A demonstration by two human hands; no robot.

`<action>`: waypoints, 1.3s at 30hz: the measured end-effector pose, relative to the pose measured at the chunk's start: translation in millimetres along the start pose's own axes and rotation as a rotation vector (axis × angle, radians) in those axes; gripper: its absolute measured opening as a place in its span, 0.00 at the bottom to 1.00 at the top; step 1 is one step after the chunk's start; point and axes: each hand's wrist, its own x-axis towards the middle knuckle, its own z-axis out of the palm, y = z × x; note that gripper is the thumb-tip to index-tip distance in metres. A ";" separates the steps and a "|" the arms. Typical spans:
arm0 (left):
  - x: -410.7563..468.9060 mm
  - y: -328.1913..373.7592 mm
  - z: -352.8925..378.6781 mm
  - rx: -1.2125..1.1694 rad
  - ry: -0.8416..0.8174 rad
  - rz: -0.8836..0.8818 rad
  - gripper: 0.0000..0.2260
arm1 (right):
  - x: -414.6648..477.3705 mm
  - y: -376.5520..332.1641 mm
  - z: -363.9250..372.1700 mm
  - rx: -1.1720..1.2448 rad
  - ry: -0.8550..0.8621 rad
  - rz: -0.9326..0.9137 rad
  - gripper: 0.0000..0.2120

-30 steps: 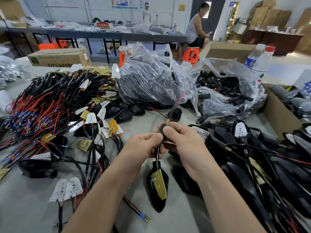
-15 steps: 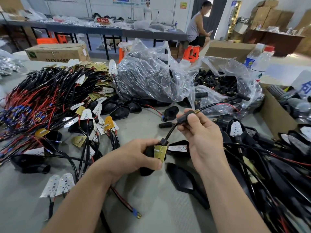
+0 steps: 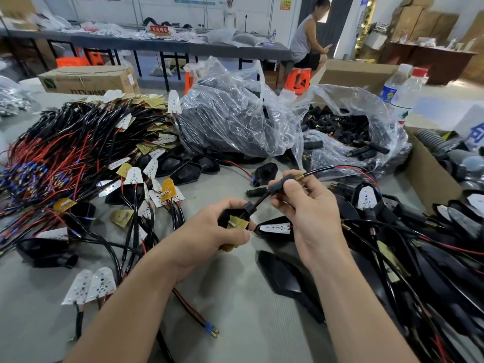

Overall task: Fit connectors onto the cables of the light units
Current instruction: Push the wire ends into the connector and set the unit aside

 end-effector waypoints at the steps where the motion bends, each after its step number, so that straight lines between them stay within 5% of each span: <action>1: -0.8 0.7 -0.2 0.009 -0.011 0.001 0.23 | -0.4 -0.3 -0.3 -0.018 -0.022 0.010 0.06; 11: -3.4 1.7 -1.4 -0.008 -0.096 0.043 0.17 | -8.6 -2.1 -0.7 -0.156 -0.263 0.071 0.06; 17: -2.8 2.6 0.6 -0.011 -0.027 0.049 0.15 | -7.8 1.0 0.5 -0.179 -0.160 0.077 0.04; 24: -4.5 2.6 -5.7 0.012 0.069 0.115 0.30 | -5.9 3.8 3.5 -0.169 -0.035 0.013 0.03; 31: -3.2 2.5 -2.5 -0.044 0.087 0.186 0.26 | -7.3 1.7 7.0 -0.145 0.033 0.003 0.03; 39: 3.8 1.9 0.4 -0.214 0.120 0.250 0.14 | -11.2 -2.5 7.4 -0.050 -0.149 0.134 0.10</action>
